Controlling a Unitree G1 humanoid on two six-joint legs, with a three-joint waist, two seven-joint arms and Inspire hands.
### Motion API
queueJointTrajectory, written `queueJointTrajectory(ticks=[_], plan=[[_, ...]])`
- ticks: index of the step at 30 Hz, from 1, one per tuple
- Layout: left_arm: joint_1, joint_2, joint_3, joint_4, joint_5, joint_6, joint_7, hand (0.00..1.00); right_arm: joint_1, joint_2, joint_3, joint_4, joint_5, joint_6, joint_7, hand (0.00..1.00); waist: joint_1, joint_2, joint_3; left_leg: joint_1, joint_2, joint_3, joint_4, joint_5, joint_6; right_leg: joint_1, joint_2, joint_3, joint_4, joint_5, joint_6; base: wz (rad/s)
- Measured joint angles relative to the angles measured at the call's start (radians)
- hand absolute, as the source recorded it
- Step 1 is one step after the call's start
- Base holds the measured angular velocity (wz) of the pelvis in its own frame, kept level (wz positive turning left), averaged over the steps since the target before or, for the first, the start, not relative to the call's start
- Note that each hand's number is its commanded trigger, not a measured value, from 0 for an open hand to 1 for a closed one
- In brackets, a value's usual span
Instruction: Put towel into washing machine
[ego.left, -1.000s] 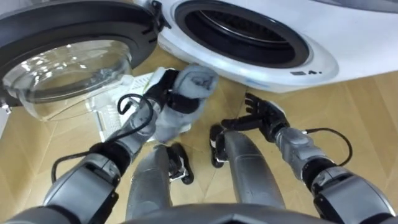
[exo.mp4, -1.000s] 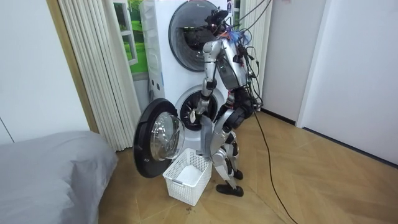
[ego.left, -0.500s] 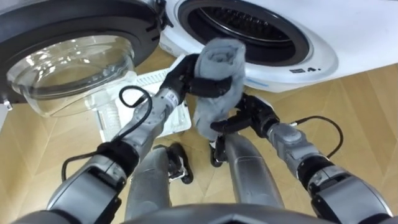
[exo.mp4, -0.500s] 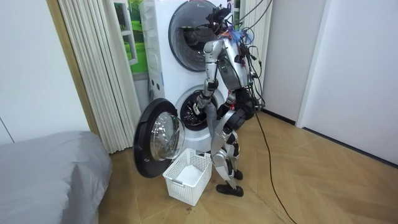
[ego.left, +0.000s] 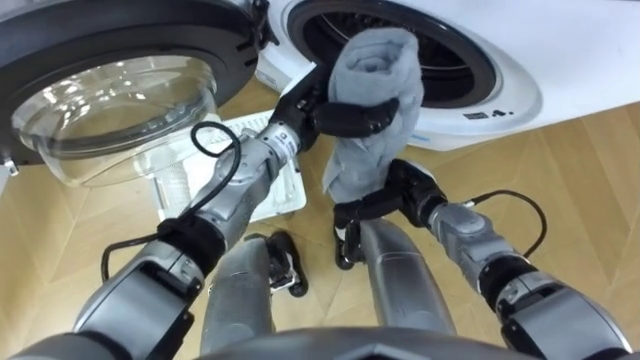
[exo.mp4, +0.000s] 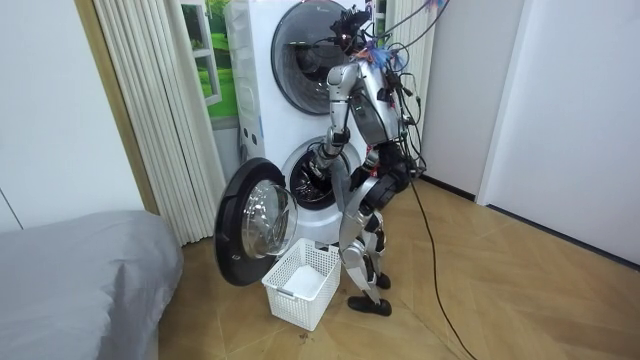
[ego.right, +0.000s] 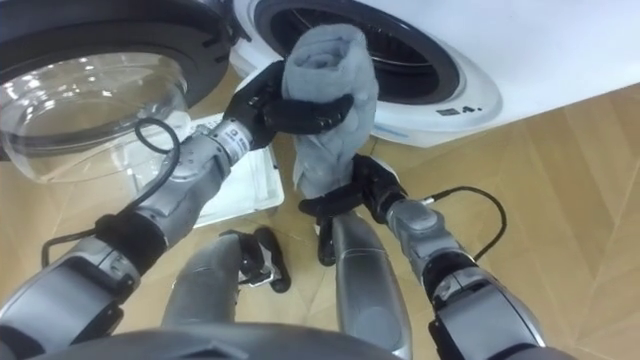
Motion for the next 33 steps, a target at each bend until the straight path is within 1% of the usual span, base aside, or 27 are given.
queueJointTrajectory(ticks=[2,3,4,5,6,8,11,13,15,19,21,23,24,25,28,31,33], plan=[[0.000,0.000,-0.019,0.000,-0.085,0.014,-0.025,1.00,0.000,0.000,-0.004,0.000,0.000,0.000,0.000,0.00,-0.002,0.001,-0.0006,-0.001,-0.001,-0.004,-0.001,0.000,0.000,0.001,-0.002,-0.005,0.000,0.000,0.000,0.05],[0.000,0.000,-0.024,0.001,-0.132,0.031,-0.047,1.00,0.000,-0.001,-0.006,0.000,-0.002,0.001,0.000,0.00,-0.002,0.001,-0.0007,-0.001,-0.002,-0.008,-0.001,0.000,0.000,0.002,-0.003,-0.008,0.000,0.000,0.000,0.05],[0.000,0.000,-0.025,0.003,-0.160,0.041,-0.057,1.00,0.000,-0.001,-0.009,0.000,-0.005,0.002,0.000,0.67,-0.002,0.001,-0.0008,-0.001,-0.002,-0.009,-0.001,0.000,0.000,0.003,-0.003,-0.010,0.000,0.000,0.000,0.05],[0.001,0.000,-0.028,0.006,-0.209,0.058,-0.072,1.00,0.000,-0.004,-0.013,0.002,-0.010,0.003,0.000,1.00,0.000,0.004,-0.0014,-0.001,-0.002,-0.012,0.000,0.000,0.000,0.005,-0.004,-0.013,0.000,0.000,-0.001,0.05],[0.001,0.000,-0.029,0.012,-0.254,0.074,-0.088,1.00,0.000,-0.009,-0.015,0.002,-0.015,0.008,0.000,1.00,0.001,0.008,-0.0019,0.002,-0.003,-0.014,-0.002,0.000,0.000,0.008,-0.005,-0.015,-0.001,0.000,-0.001,0.04],[0.002,0.000,-0.029,0.038,-0.318,0.092,-0.115,1.00,0.001,-0.012,-0.025,0.002,-0.020,0.021,0.001,1.00,0.001,0.010,-0.0030,0.016,-0.006,-0.010,-0.011,0.001,0.000,0.016,-0.008,-0.015,-0.002,0.000,0.000,0.00],[0.021,0.000,-0.023,0.049,-0.415,0.125,-0.141,1.00,0.005,-0.019,-0.041,-0.006,-0.077,0.043,0.002,1.00,0.001,0.018,-0.0092,0.031,-0.009,-0.001,-0.030,0.005,0.001,0.028,-0.010,-0.017,-0.017,0.001,-0.001,-0.05],[0.032,-0.006,-0.021,0.049,-0.464,0.142,-0.150,1.00,0.008,-0.017,-0.053,-0.006,-0.085,0.054,0.003,1.00,-0.002,0.019,-0.0108,0.034,-0.010,0.004,-0.039,0.008,-0.001,0.027,-0.011,-0.015,-0.020,0.002,-0.002,-0.05],[0.033,-0.009,-0.016,0.049,-0.475,0.153,-0.156,1.00,0.008,-0.007,-0.052,-0.006,-0.085,0.063,0.003,1.00,-0.002,0.018,-0.0119,0.036,-0.011,0.006,-0.048,0.013,-0.003,0.028,-0.010,-0.016,-0.029,0.005,-0.004,-0.03],[0.034,-0.013,-0.014,0.049,-0.505,0.164,-0.160,1.00,0.009,0.003,-0.053,-0.005,-0.081,0.073,0.003,1.00,-0.008,0.017,-0.0143,0.053,-0.017,0.006,-0.061,0.020,-0.009,0.038,-0.010,-0.015,-0.038,0.006,-0.006,-0.02],[0.036,-0.013,-0.013,0.049,-0.522,0.169,-0.160,1.00,0.007,0.005,-0.053,-0.007,-0.078,0.085,0.003,1.00,-0.008,0.017,-0.0149,0.060,-0.017,0.005,-0.065,0.022,-0.011,0.047,-0.008,-0.015,-0.047,0.007,-0.006,-0.02],[0.043,-0.013,-0.012,0.049,-0.538,0.172,-0.160,1.00,0.009,0.005,-0.053,-0.007,-0.076,0.088,0.002,1.00,-0.009,0.017,-0.0158,0.066,-0.017,0.003,-0.066,0.022,-0.011,0.054,-0.008,-0.015,-0.051,0.007,-0.006,0.00],[0.043,-0.013,-0.009,0.049,-0.547,0.172,-0.160,0.92,0.009,0.006,-0.055,-0.007,-0.076,0.088,0.002,1.00,-0.008,0.016,-0.0171,0.067,-0.017,0.003,-0.067,0.022,-0.011,0.055,-0.007,-0.015,-0.053,0.007,-0.005,0.00],[0.043,-0.013,-0.006,0.049,-0.549,0.172,-0.159,0.01,0.008,0.006,-0.055,-0.008,-0.076,0.088,0.001,1.00,-0.008,0.016,-0.0174,0.067,-0.017,0.003,-0.068,0.022,-0.011,0.055,-0.007,-0.015,-0.055,0.009,-0.005,0.00],[0.048,-0.012,0.010,0.050,-0.558,0.173,-0.159,0.00,0.008,0.004,-0.055,-0.015,-0.077,0.088,-0.010,1.00,-0.001,0.016,-0.0203,0.068,-0.018,0.003,-0.075,0.025,-0.008,0.059,-0.006,-0.016,-0.065,0.018,-0.002,0.00],[0.054,-0.011,0.032,0.058,-0.566,0.180,-0.159,0.00,0.015,0.001,-0.054,-0.013,-0.076,0.089,-0.028,1.00,0.009,0.016,-0.0204,0.076,-0.018,0.004,-0.073,0.025,-0.008,0.066,-0.007,-0.016,-0.063,0.018,-0.002,0.00],[0.077,-0.012,0.060,0.062,-0.590,0.180,-0.159,0.00,0.020,0.004,-0.054,-0.014,-0.076,0.089,-0.046,1.00,0.022,0.017,-0.0209,0.081,-0.018,0.005,-0.081,0.025,-0.007,0.070,-0.007,-0.015,-0.064,0.018,-0.002,0.00]])
